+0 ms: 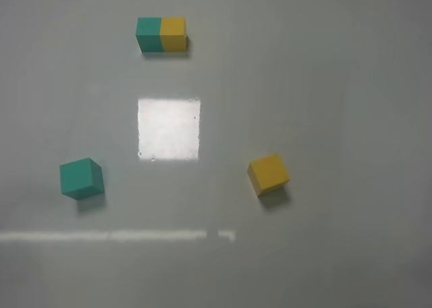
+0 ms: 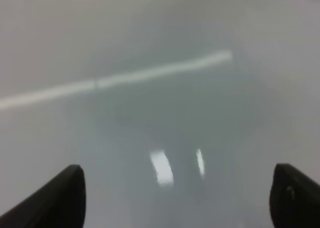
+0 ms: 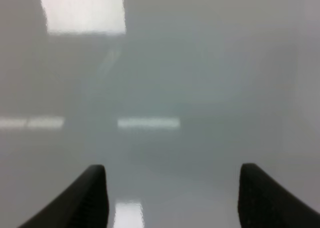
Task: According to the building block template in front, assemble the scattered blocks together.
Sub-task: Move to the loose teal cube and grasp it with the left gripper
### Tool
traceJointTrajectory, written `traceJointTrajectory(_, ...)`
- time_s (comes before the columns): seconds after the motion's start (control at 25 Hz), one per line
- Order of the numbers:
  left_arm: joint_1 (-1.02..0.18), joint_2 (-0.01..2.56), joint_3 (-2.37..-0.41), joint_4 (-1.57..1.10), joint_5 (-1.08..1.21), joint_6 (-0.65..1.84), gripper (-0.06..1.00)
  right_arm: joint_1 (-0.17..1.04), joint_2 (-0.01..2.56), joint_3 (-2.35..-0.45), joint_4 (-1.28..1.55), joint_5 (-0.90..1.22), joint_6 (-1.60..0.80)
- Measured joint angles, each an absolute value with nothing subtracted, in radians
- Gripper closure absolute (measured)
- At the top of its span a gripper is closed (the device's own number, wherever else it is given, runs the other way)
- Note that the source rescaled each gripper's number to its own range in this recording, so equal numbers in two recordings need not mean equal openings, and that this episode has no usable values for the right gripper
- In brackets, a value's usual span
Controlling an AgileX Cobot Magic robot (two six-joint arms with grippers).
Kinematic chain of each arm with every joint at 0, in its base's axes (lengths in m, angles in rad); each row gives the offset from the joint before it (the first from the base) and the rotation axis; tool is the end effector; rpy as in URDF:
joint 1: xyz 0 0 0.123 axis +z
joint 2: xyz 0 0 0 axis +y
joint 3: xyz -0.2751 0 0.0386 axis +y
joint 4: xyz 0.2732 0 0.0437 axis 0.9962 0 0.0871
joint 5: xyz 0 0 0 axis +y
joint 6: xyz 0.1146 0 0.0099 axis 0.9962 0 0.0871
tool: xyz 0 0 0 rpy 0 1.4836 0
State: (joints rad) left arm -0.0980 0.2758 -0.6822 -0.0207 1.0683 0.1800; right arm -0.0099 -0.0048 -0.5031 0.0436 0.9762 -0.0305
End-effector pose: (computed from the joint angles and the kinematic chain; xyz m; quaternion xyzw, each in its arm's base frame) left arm 0.0754 -0.0095 0.3206 0.1217 0.8700 0.0092 0.4777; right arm 0.0489 0.0037 0.2885 -0.0085 0.8280 0.0105 0.5606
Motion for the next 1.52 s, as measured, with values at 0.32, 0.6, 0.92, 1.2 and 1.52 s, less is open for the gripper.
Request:
traceJointTrajectory(0.32,-0.341,0.560,-0.891,0.209,1.153,0.182,0.23,-0.010,-0.005,-0.503,0.044,0.976,-0.031)
traceJointTrajectory(0.6,-0.585,0.808,-1.042,0.351,1.218,0.202,0.23,-0.010,-0.005,-0.503,0.044,0.976,-0.031)
traceJointTrajectory(0.92,-0.814,1.025,-1.172,0.423,1.218,0.256,0.23,-0.010,-0.005,-0.503,0.044,0.976,-0.031)
traceJointTrajectory(1.2,-0.895,1.140,-1.183,0.477,1.217,0.288,0.23,-0.010,-0.005,-0.503,0.044,0.976,-0.031)
traceJointTrajectory(1.52,-0.897,1.208,-1.183,0.539,1.219,0.289,0.23,-0.010,-0.005,-0.503,0.044,0.976,-0.031)
